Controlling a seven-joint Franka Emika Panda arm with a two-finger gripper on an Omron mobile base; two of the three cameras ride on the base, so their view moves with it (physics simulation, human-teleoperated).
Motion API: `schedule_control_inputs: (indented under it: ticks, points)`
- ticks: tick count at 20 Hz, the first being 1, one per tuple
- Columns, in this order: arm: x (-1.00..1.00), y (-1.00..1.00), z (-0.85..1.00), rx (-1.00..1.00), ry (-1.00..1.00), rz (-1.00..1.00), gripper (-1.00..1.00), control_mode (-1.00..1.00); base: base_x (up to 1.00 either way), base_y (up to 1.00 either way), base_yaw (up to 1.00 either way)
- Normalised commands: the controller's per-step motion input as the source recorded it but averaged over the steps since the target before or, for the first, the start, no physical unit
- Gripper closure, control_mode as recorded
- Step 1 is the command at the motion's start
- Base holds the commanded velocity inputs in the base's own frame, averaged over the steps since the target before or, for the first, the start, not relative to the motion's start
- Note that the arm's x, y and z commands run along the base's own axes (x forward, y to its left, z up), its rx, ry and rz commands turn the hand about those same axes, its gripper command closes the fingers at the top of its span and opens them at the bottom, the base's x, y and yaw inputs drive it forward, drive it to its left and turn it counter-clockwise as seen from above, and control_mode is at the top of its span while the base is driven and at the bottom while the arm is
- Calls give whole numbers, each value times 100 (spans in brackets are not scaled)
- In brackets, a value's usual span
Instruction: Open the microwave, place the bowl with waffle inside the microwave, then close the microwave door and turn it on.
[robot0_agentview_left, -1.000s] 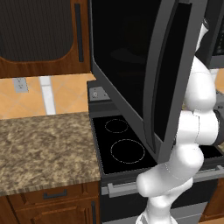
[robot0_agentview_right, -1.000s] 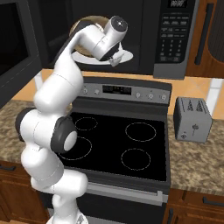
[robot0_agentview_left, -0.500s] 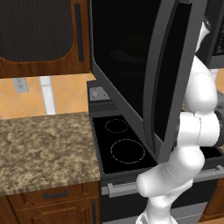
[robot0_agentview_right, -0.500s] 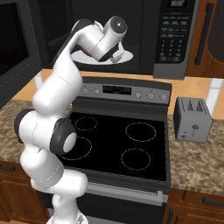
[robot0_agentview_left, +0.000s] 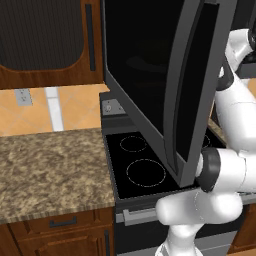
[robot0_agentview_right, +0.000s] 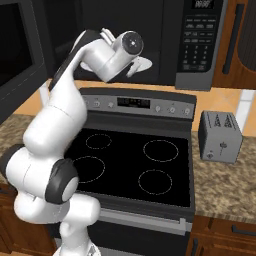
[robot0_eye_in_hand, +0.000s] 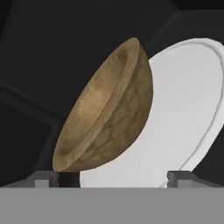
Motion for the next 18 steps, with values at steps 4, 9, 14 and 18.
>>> schedule_control_inputs:
  ticks: [4,9,14,18]
  points:
    - [-100,-2,40,9,9,0,-100,-100,0,0,0]
    - [-100,-7,26,17,9,4,-100,-100,0,0,0]
    - [-100,-3,17,15,6,5,-100,-100,0,0,0]
    - [-100,0,-3,4,-7,0,-100,-100,0,0,0]
